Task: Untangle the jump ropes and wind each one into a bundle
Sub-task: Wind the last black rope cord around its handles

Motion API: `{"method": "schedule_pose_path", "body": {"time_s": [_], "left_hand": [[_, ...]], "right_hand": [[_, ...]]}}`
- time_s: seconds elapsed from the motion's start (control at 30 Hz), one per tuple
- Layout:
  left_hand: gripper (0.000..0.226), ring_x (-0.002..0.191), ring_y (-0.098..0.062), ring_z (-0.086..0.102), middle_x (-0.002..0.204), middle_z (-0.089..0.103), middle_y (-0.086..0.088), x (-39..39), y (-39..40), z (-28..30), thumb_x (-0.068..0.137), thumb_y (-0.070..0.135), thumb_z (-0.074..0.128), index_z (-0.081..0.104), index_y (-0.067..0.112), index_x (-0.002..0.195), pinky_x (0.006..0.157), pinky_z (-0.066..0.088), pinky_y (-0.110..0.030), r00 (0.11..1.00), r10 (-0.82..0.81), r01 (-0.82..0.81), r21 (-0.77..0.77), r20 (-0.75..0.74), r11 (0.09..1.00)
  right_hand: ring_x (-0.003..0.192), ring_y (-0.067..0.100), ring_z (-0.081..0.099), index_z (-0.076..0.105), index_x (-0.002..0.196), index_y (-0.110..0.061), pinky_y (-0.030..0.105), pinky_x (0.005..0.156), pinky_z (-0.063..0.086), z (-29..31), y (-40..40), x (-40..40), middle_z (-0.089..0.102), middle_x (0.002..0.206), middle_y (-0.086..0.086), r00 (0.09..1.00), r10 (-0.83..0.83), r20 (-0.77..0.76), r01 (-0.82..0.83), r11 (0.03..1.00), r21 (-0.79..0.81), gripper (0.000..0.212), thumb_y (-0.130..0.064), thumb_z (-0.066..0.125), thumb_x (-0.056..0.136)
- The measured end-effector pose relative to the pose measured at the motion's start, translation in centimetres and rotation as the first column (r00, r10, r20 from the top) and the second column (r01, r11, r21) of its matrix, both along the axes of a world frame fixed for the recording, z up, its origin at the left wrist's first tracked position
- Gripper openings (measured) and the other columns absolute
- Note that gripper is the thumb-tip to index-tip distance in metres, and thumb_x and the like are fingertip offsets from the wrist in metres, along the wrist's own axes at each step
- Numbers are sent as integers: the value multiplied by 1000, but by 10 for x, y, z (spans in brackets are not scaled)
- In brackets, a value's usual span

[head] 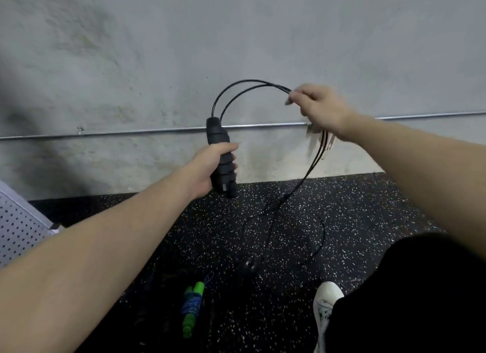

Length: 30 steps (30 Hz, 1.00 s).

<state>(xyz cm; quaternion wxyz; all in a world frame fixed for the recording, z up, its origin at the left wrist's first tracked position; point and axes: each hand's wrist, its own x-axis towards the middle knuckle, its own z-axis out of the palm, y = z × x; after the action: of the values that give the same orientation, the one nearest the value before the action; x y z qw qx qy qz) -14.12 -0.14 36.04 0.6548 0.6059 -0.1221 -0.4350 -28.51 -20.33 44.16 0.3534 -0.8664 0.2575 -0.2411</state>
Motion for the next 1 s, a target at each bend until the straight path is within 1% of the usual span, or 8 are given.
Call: {"method": "schedule_pose_path", "body": {"time_s": [0.2,0.33,0.53,0.7,0.8,0.87,0.93,1.0], "left_hand": [[34,76,-17,64,99,74,-2,-13,-1,-3,88,37,76,64,15,112,82,55,-38,996,-95,94,62,2,994],[34,78,-14,63,105,72,0,-18,0,-6,89,42,75,64,20,113,77,54,-34,994,-113,113,86,0,990],[45,99,-17,74,121,74,-4,-28,-6,-11,91,29,72,57,15,131,82,56,-39,983,-180,180,-13,21,984],[58,94,-23,74,114,74,-13,-42,0,-21,81,29,74,58,9,133,82,59,-40,898,-440,440,17,26,898],[30,82,-17,73,100,74,-6,-49,-11,-36,86,25,71,66,8,109,74,57,-32,875,-482,479,54,46,876],[8,60,-13,63,79,62,-3,-48,-17,-51,92,20,64,60,13,90,64,50,-27,915,-402,396,112,38,911],[9,55,-15,59,70,58,-4,-35,-18,-68,92,16,63,57,13,85,62,48,-27,967,-257,253,165,3,953],[7,55,-18,59,65,62,-5,-14,-16,-81,91,14,64,59,11,88,62,50,-29,991,-130,123,213,16,969]], "right_hand": [[54,18,35,69,90,-23,26,48,30,15,9,18,43,62,-3,965,102,-242,-83,993,86,28,-40,48,99],[44,11,31,65,84,-25,20,41,26,16,22,23,40,57,-3,997,-49,63,42,993,112,26,-35,47,100],[44,11,27,59,88,-20,20,40,24,35,35,30,37,58,-4,998,60,-11,-54,961,271,25,-32,45,104],[38,9,25,49,90,-16,20,39,22,-1,49,52,35,46,-8,979,-48,199,-87,785,613,25,-28,37,108],[38,7,22,47,91,-15,20,38,19,-27,54,64,30,45,-8,951,-115,287,-146,650,745,24,-25,35,109],[43,9,31,54,97,-16,20,43,27,-47,51,70,39,52,-6,947,-155,283,-130,619,774,25,-28,35,107],[64,12,51,61,114,-21,25,61,43,-76,41,72,59,78,0,955,-227,190,-11,614,789,32,-35,34,105],[90,16,58,52,133,-20,31,77,50,-118,26,66,61,106,3,962,-272,12,178,664,727,36,-34,32,106]]}}
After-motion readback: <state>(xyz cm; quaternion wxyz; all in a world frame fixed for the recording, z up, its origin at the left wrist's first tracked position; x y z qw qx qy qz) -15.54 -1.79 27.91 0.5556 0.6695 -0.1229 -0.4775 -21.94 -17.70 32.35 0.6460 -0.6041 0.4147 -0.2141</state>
